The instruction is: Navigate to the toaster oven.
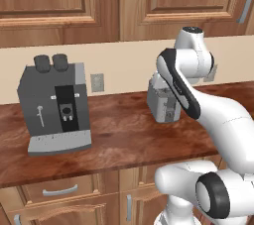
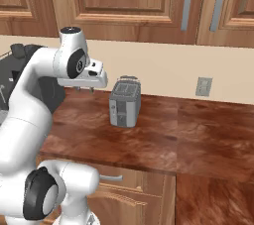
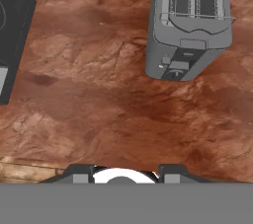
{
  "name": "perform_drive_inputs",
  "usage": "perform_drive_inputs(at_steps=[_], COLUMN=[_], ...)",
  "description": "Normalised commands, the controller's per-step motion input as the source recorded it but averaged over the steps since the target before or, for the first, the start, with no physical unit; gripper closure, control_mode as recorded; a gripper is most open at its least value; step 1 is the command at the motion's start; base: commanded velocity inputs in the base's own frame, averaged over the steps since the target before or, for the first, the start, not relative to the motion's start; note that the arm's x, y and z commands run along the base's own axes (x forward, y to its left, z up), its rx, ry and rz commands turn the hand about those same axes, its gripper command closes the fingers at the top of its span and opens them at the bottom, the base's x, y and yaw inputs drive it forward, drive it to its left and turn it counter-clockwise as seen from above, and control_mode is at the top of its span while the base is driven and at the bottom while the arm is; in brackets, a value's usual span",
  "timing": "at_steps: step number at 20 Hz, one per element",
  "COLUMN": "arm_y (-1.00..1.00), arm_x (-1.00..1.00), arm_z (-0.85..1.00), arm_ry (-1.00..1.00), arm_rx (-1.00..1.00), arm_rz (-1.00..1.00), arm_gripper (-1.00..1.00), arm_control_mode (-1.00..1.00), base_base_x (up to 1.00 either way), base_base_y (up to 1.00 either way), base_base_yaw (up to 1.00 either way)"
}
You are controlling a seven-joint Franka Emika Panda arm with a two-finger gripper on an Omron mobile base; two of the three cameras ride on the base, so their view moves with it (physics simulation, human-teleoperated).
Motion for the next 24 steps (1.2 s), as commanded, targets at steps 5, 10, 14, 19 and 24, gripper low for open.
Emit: perform_drive_inputs(at_steps=[5, 10, 14, 19, 24], arm_y=[-0.03, -0.01, 0.00, 0.00, 0.00], arm_x=[-0.30, -0.70, -0.50, -0.23, -0.10], arm_z=[-0.02, -0.34, -0.39, -0.34, -0.22], arm_ry=[0.00, 0.00, 0.00, 0.00, 0.00], arm_rx=[0.00, 0.00, 0.00, 0.00, 0.00], arm_rz=[0.00, 0.00, 0.00, 0.00, 0.00], arm_gripper=[-1.00, -1.00, -1.00, -1.00, -1.00], arm_control_mode=[-1.00, -1.00, -1.00, -1.00, 1.00], base_base_x=[0.00, 0.00, 0.00, 0.00, -0.07], base_base_y=[0.00, 0.00, 0.00, 0.00, 0.00], base_base_yaw=[0.00, 0.00, 0.00, 0.00, 0.00])
